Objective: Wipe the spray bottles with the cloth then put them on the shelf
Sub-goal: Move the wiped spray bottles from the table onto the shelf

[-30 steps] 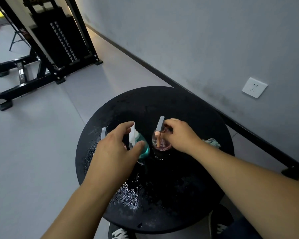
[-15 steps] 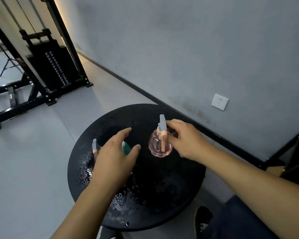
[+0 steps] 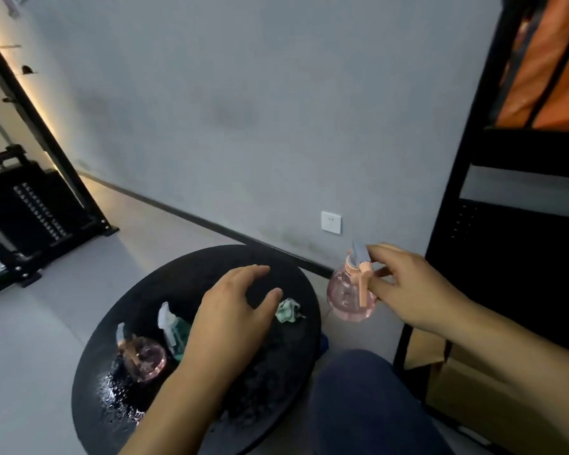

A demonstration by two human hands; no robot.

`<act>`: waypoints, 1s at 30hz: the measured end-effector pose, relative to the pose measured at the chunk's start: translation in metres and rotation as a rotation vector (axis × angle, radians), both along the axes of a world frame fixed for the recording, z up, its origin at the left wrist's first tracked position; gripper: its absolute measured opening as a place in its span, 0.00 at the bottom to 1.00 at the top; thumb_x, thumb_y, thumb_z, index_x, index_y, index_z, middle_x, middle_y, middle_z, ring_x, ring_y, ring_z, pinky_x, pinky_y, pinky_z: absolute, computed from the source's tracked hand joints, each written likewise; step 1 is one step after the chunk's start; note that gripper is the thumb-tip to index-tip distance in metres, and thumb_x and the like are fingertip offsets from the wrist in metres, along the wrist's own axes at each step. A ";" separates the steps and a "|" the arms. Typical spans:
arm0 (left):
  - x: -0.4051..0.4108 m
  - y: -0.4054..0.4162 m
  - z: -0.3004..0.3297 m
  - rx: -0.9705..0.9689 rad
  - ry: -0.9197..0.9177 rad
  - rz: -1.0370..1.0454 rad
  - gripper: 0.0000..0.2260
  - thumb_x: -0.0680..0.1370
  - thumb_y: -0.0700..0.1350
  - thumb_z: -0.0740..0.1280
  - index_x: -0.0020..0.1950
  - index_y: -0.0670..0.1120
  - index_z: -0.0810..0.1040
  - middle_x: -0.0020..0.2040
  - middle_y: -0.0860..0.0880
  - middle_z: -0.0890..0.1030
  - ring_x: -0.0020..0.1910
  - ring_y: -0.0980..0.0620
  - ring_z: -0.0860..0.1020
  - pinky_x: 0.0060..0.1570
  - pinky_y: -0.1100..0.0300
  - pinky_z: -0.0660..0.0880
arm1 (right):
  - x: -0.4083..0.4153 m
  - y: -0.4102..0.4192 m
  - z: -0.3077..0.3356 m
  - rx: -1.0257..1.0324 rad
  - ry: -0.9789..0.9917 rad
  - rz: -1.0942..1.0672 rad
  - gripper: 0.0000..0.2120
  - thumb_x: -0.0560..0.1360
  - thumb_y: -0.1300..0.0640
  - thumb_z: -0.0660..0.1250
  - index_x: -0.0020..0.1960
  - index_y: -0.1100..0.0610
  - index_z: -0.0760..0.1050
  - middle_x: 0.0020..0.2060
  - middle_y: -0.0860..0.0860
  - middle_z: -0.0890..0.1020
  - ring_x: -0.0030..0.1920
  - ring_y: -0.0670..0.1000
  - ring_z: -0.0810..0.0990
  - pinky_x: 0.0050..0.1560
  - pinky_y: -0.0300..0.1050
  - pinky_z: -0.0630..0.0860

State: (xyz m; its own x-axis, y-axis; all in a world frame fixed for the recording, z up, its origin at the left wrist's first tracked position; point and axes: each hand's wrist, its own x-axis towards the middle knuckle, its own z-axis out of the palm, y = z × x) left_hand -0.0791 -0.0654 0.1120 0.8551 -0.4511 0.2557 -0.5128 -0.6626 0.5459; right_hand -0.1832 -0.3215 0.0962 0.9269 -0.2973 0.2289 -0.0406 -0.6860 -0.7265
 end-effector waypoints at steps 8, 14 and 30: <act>-0.045 -0.077 0.007 -0.024 0.004 -0.182 0.21 0.81 0.56 0.72 0.74 0.57 0.78 0.73 0.58 0.78 0.73 0.57 0.75 0.70 0.61 0.70 | -0.083 -0.054 0.010 -0.020 -0.039 -0.167 0.15 0.80 0.56 0.70 0.65 0.44 0.79 0.50 0.37 0.79 0.50 0.34 0.77 0.44 0.28 0.70; -0.078 -0.132 0.007 -0.033 0.061 -0.308 0.22 0.81 0.56 0.73 0.75 0.58 0.77 0.71 0.55 0.80 0.63 0.51 0.81 0.67 0.52 0.78 | -0.137 -0.098 0.005 -0.004 -0.018 -0.286 0.13 0.81 0.53 0.69 0.64 0.42 0.79 0.50 0.38 0.78 0.50 0.37 0.77 0.45 0.32 0.70; -0.128 -0.243 -0.028 0.038 0.074 -0.534 0.21 0.82 0.56 0.71 0.75 0.59 0.76 0.71 0.60 0.78 0.65 0.58 0.78 0.57 0.67 0.70 | -0.230 -0.231 -0.056 0.022 0.102 -0.710 0.14 0.81 0.59 0.69 0.66 0.50 0.80 0.54 0.48 0.82 0.48 0.45 0.79 0.42 0.33 0.71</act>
